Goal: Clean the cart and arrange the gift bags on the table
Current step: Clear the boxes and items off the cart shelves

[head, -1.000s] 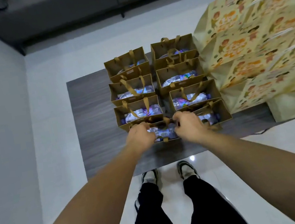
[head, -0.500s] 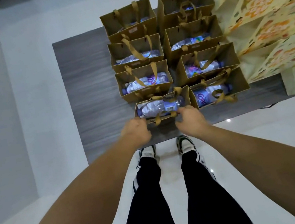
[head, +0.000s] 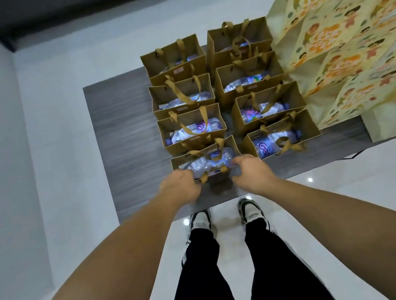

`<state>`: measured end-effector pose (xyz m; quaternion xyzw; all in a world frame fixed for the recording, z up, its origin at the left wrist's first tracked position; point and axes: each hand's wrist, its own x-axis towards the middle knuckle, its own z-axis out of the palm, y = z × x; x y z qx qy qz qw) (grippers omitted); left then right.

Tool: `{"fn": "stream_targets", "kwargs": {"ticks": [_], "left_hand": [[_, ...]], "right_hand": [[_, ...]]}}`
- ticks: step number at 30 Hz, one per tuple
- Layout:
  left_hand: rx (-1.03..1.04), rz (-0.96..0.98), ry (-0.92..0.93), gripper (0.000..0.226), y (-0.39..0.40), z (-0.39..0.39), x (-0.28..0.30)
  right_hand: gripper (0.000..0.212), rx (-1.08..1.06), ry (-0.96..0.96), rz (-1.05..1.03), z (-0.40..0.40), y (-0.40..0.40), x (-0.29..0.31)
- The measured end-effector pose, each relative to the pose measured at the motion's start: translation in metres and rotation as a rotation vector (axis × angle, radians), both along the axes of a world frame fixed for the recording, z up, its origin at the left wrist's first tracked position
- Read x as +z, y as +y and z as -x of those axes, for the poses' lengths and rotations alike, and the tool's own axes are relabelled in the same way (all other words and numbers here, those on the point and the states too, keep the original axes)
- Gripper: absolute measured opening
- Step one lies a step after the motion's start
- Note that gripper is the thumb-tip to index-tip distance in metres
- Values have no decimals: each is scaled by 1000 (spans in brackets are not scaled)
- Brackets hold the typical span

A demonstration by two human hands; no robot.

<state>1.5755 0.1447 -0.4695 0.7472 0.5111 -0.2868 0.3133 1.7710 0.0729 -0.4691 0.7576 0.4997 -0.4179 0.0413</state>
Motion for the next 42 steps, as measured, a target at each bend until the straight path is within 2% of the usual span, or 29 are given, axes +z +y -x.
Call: {"fn": "stream_targets", "kwargs": {"ticks": [2, 6, 9, 11, 13, 19, 24, 28, 34, 42], "left_hand": [[-54, -38, -49, 36, 15, -16, 21], [-253, -142, -101, 27, 44, -70, 61], [-407, -176, -172, 35, 49, -132, 93], [-524, -187, -197, 44, 35, -179, 117], [-651, -196, -242, 43, 9, -228, 137], [-1082, -182, -381, 37, -127, -356, 190], [-1354, -189, -503, 52, -272, -443, 223], [-1524, -120, -556, 54, -387, -480, 239], [-1727, -32, -542, 55, -536, -522, 227], [-1960, 81, -533, 55, -668, -544, 208]], "right_hand": [[49, -57, -10, -32, -8, -3, 15], [41, -229, -53, -157, -36, -15, 53], [41, -411, -93, -244, -66, -40, 82], [37, -536, -136, -292, -88, -71, 100], [39, -648, -182, -291, -110, -113, 116], [56, -1069, -301, -278, -171, -263, 162], [60, -1383, -429, -304, -207, -405, 199], [58, -1623, -465, -299, -221, -514, 202], [61, -1873, -389, -185, -202, -642, 182], [62, -2110, -386, -108, -190, -751, 176]]}}
